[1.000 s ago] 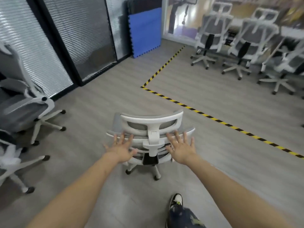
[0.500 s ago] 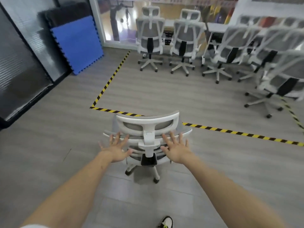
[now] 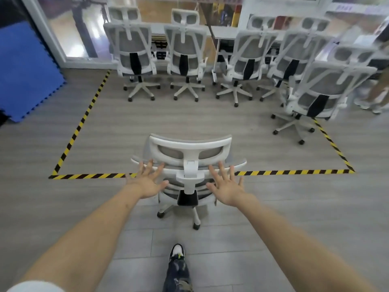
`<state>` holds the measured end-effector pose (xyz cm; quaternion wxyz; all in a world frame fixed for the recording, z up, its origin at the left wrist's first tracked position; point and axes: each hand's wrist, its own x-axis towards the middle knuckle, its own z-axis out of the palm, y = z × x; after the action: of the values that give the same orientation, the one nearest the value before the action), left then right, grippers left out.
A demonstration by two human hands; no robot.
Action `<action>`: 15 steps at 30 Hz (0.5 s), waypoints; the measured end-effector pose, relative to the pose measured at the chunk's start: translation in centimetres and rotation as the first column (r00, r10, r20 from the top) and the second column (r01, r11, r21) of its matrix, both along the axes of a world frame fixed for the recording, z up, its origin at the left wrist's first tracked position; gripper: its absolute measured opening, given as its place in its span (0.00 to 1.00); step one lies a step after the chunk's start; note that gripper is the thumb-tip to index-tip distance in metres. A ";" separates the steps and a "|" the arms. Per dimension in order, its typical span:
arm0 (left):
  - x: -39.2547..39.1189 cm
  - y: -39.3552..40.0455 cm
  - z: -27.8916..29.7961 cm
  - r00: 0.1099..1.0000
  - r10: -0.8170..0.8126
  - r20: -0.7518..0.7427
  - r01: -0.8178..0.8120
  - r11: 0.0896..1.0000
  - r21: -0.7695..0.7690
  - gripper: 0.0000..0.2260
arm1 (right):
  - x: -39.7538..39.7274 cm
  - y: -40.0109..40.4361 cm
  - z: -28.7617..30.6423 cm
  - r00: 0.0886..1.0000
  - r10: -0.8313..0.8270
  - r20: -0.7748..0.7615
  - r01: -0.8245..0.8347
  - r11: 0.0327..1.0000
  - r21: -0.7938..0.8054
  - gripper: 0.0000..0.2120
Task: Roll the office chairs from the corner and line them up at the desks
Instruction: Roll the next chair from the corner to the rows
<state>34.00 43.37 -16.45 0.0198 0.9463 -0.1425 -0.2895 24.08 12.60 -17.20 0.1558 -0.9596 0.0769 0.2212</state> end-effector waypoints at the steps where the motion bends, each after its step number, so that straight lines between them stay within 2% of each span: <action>1: 2.5 -1.3 0.0 1.000 -0.022 -0.001 0.022 1.000 -0.013 0.35 | 1.8 -1.1 -0.1 1.000 -0.021 0.012 0.021 1.000 -0.003 0.32; 6: 12.9 -7.7 0.8 0.991 -0.133 -0.013 0.133 0.991 0.025 0.36 | 9.4 -5.6 0.6 0.991 -0.128 -0.026 0.128 0.991 -0.027 0.32; 15: 30.8 -20.7 1.3 0.949 -0.310 -0.049 0.311 0.950 0.001 0.37 | 22.5 -16.4 0.6 0.959 -0.278 -0.053 0.278 0.961 -0.008 0.32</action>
<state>64.84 22.66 -15.11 -0.0265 0.9049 -0.2878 -0.3126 46.59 -3.78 -16.63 0.1830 -0.9331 0.2150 0.2229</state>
